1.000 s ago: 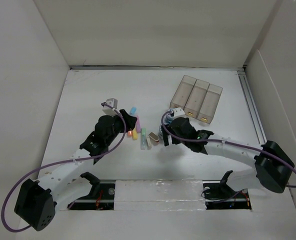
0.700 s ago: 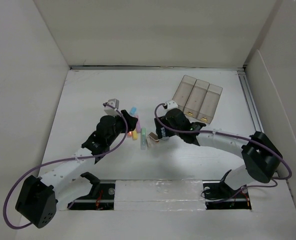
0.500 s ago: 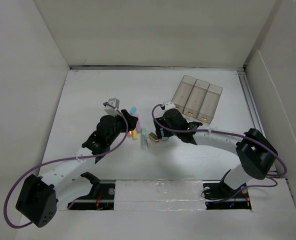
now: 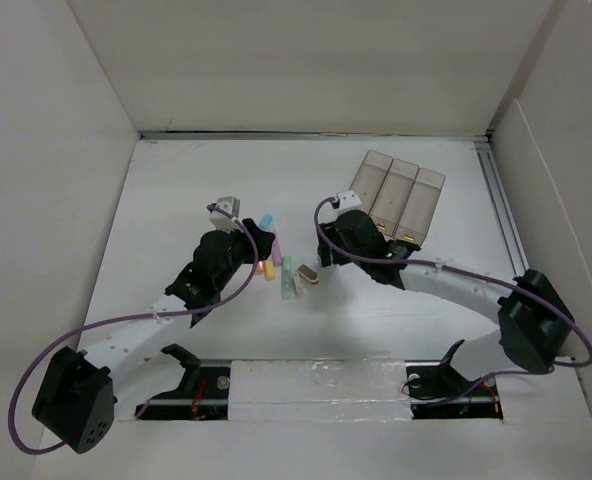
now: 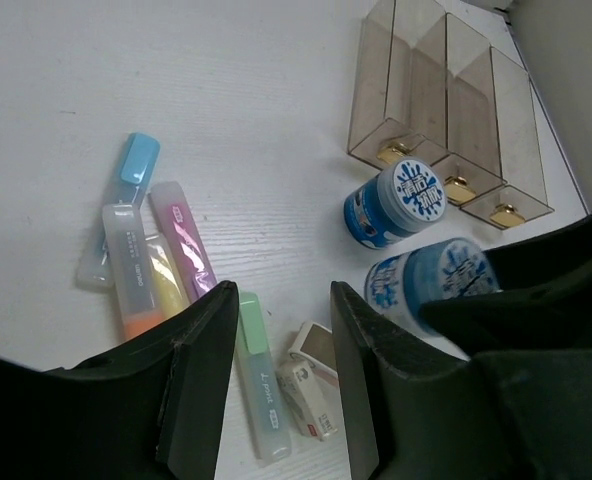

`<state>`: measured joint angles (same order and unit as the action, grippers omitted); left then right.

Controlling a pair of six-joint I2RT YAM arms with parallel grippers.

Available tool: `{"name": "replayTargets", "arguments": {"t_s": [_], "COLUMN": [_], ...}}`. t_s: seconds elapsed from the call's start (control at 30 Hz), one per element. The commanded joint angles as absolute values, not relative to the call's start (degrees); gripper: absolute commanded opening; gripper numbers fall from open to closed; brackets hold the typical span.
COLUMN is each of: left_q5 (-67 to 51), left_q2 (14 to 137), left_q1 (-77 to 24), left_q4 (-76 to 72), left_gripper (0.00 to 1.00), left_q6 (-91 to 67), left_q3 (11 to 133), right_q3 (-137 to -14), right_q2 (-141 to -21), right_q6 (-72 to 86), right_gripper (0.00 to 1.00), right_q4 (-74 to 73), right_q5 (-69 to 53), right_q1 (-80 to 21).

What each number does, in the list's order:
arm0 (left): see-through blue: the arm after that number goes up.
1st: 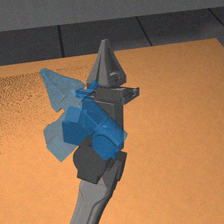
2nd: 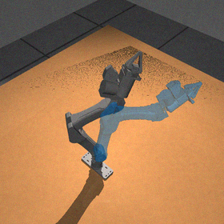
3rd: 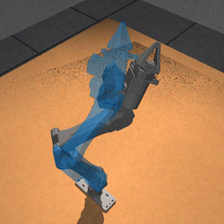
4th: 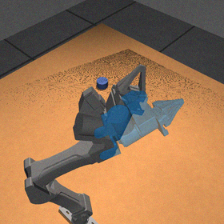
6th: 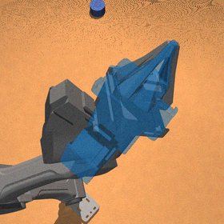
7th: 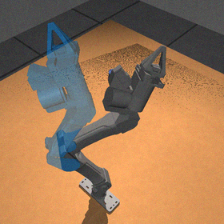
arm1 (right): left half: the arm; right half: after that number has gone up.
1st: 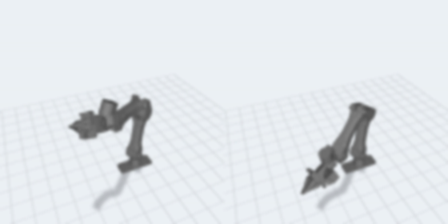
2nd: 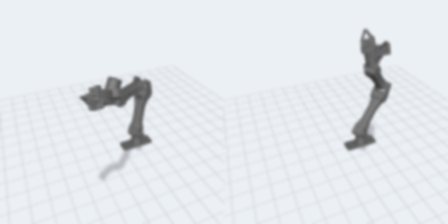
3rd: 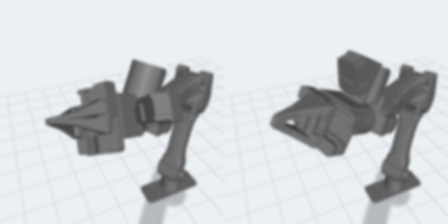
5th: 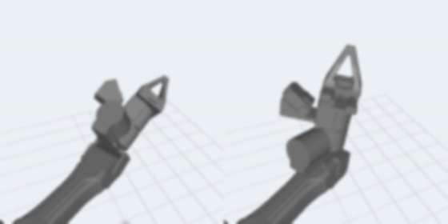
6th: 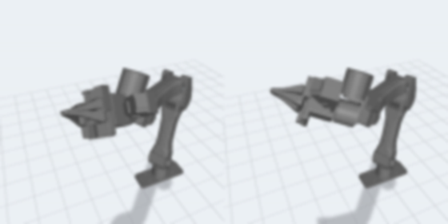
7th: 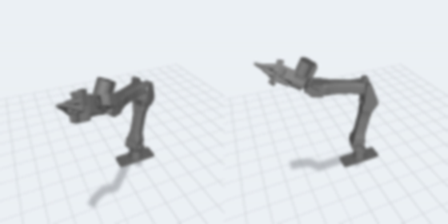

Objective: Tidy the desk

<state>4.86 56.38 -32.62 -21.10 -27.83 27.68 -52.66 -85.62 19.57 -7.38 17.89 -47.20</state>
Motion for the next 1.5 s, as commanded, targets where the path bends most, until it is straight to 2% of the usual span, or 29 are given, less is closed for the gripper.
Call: {"name": "replayTargets", "arguments": {"t_s": [0.0,0.17,0.4,0.7,1.27,1.47], "left_q5": [5.89,4.31,4.13,4.13,2.46,2.20], "left_q2": [54.05,51.60,47.99,41.40,43.86,45.26], "left_q1": [-32.78,-32.78,-32.78,-32.78,-32.78,-32.78], "left_q4": [-24.78,-27.25,-27.60,-25.66,-26.63,-27.07], "left_gripper": [0.37,0.37,0.36,0.36,0.36,0.36], "left_q6": [-25.93,-25.66,-25.93,-25.93,-25.75,-25.66], "left_q3": [26.90,24.87,22.32,21.19,21.62,21.79], "right_q3": [-58.88,-66.87,-79.68,-96.67,-95.45,-93.87], "right_q2": [-76.48,-77.96,-88.40,-106.34,-116.10,-117.68], "right_q6": [18.29,15.91,12.66,10.46,10.81,10.81], "right_gripper": [0.48,0.48,0.48,0.47,0.48,0.61], "right_q4": [-2.64,-3.25,-4.21,-10.36,-7.30,-6.42], "right_q5": [18.29,17.14,15.92,14.59,10.81,11.25], "right_q1": [-45.27,-35.08,-24.72,-18.64,-15.29,-15.29]}}
